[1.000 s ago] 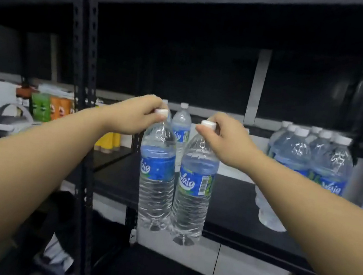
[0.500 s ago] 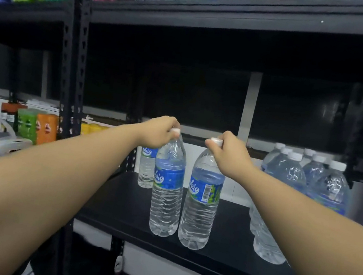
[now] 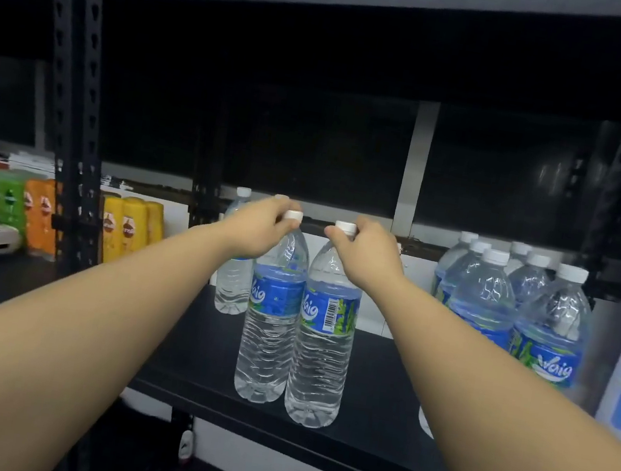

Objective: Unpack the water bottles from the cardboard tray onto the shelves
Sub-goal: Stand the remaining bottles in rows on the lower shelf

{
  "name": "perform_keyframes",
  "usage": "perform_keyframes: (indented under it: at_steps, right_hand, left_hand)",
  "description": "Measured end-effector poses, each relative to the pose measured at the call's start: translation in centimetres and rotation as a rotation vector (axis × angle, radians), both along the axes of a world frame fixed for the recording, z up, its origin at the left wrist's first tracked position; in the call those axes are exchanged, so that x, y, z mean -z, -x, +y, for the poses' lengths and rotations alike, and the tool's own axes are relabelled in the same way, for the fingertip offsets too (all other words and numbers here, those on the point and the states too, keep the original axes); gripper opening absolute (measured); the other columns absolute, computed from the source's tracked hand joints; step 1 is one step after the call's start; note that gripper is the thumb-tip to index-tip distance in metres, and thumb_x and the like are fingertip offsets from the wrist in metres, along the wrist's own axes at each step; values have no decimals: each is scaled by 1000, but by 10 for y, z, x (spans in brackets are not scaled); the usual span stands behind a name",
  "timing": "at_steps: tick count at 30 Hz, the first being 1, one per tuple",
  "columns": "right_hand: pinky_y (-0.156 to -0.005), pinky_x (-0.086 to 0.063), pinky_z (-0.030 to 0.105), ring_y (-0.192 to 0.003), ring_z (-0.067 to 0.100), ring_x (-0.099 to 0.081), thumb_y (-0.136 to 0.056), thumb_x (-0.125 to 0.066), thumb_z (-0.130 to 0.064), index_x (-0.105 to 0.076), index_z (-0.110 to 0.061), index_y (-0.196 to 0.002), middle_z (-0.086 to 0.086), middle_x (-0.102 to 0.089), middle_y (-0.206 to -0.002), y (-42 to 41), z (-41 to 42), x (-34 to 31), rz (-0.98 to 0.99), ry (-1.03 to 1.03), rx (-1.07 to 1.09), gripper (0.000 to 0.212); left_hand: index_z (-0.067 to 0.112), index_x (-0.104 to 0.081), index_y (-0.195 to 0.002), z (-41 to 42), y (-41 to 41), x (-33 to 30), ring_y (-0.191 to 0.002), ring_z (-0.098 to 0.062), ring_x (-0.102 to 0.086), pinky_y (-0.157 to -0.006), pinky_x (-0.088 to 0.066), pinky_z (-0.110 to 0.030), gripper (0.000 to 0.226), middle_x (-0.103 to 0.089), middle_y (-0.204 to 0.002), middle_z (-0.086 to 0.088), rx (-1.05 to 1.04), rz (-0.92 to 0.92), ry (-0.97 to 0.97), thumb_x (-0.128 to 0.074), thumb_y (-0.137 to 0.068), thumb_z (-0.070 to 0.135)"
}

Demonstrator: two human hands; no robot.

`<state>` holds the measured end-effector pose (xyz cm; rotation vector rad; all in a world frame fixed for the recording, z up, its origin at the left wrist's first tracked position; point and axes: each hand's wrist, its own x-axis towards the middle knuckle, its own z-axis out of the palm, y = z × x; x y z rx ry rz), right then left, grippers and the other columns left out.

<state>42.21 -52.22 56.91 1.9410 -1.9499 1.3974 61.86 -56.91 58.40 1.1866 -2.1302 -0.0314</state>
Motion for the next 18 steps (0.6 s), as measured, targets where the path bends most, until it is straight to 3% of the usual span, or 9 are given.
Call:
perform_keyframes:
  at_steps: [4,7,9,12,15,18]
  right_hand:
    - [-85,-47,40,-115,34,-54,-100,-51,-60,-66,-11,-108,13,-55,-125,-4,1,9,-46,-28,23,52]
    - [-93,-43,44,-129,33,-40,-105,-40,-60,-60,-7,-124,13,-45,-134,-11,11,19,-40,-27,45,59]
    - [-96,-44,46,-130,32,-38,-103,-41,-62,-54,-7,-130,11,-43,-135,-14,18,28,11,-13,62,62]
    - [-102,-44,45,-134,31,-36,-94,-57,-67,-39,-11,-149,9,-38,-145,-15,29,45,52,-28,55,81]
    - [-108,-42,42,-138,28,-36,-81,-79,-62,-17,-17,-160,8,-34,-148,-13,38,72,-49,-34,-22,110]
    - [-105,-48,41,-130,23,-46,-65,-91,-57,-24,-22,-155,3,-41,-133,-9,40,112,-187,-68,-34,117]
  left_hand:
    - [23,-34,-161,12,3,16,-132,-25,-56,-105,-41,-32,54,-56,-150,-9,10,115,-41,-47,-110,36]
    - [28,-16,-166,19,6,37,-141,-28,-50,-112,-40,-40,64,-47,-159,-10,9,249,-107,-44,-110,42]
    - [26,-17,-166,21,6,49,-146,-26,-46,-114,-37,-40,65,-44,-162,-7,10,345,-90,-43,-109,44]
    - [23,-18,-166,24,6,70,-151,-24,-39,-120,-31,-39,68,-36,-167,-3,38,393,-138,-43,-108,49]
    - [29,-12,-166,25,2,100,-147,-27,-44,-119,-34,-43,74,-40,-164,-3,37,446,-274,-43,-104,59]
    - [33,-19,-163,29,-5,128,-142,-20,-49,-114,-38,-40,76,-49,-153,10,77,518,-387,-51,-100,62]
